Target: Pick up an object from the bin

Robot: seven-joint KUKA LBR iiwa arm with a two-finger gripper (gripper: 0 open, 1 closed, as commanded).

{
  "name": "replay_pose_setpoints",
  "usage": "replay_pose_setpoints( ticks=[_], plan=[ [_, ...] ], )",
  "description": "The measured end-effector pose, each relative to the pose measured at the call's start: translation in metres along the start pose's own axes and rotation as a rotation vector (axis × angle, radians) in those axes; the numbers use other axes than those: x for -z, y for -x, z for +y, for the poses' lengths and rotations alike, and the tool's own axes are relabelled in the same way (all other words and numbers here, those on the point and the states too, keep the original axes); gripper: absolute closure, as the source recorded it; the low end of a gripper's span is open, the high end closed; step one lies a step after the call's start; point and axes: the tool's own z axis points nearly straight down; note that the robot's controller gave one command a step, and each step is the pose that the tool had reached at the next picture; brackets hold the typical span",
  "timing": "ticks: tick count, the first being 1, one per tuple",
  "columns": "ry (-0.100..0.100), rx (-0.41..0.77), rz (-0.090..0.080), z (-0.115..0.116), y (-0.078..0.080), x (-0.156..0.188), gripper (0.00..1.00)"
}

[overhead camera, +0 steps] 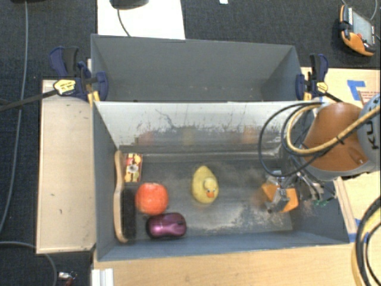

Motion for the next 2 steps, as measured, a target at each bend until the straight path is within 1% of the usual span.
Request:
replay_pose_setpoints(
  ticks=[1,2],
  plan=[
    [0.0,0.0,0.0,0.0,0.0,0.0,1.0],
    [0.018,0.131,-0.001,-0.006,0.032,-0.009,1.0]
  ],
)
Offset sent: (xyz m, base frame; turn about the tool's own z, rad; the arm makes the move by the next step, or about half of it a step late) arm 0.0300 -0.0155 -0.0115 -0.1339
